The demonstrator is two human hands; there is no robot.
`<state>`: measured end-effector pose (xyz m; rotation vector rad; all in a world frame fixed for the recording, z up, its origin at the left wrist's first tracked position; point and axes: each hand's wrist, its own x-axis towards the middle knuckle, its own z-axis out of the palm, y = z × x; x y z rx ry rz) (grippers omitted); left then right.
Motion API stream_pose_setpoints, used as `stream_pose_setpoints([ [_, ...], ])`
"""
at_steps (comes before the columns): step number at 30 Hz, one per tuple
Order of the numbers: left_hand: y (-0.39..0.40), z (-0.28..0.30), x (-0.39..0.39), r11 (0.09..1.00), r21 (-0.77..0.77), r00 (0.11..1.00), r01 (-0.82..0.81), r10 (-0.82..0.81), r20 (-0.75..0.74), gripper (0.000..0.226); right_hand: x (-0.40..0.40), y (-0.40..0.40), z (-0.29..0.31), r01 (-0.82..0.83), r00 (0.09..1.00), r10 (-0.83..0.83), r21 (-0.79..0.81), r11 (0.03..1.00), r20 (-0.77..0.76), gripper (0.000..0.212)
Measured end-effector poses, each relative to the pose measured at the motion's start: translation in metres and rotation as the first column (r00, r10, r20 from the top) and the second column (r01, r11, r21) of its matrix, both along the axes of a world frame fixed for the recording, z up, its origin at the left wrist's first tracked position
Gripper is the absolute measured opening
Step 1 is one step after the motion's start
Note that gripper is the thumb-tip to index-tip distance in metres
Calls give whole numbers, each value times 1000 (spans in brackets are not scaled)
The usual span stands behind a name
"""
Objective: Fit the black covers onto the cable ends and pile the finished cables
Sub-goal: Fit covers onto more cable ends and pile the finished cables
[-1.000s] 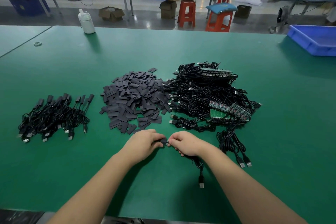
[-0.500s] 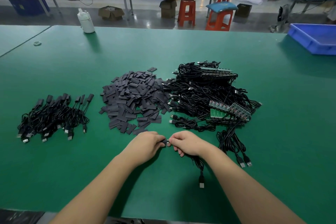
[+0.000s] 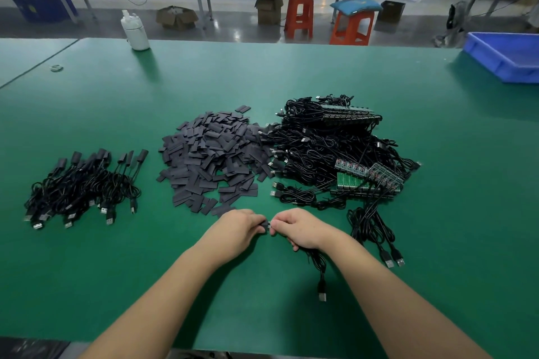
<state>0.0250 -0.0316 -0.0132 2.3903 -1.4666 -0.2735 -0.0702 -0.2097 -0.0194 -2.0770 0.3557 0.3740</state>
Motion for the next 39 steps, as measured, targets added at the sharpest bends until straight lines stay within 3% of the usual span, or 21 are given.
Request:
stream_pose_setpoints([
  [5, -1, 2, -1, 1000, 5, 1000, 1, -1, -16, 23, 1, 1, 1, -21, 1000, 22, -43, 999, 7, 27],
  [14, -6, 8, 0, 990, 142, 1000, -5, 5, -2, 25, 1, 4, 1, -53, 999, 50, -153, 987, -21, 30],
  [22, 3, 7, -1, 998, -53, 995, -27, 21, -99, 22, 2, 4, -1, -34, 999, 33, -163, 986, -14, 30],
  [27, 1, 4, -1, 998, -50, 995, -22, 17, -100, 19, 2, 4, -2, -52, 999, 52, -182, 982, -2, 29],
  [34, -8, -1, -5, 999, 32, 996, -35, 37, -80, 20, -1, 3, -2, -16, 1000, 17, -91, 996, 3, 30],
  [39, -10, -1, -3, 997, 48, 998, -59, 60, -24, 19, -3, 1, -3, 67, 997, -71, 166, 984, 15, 14],
])
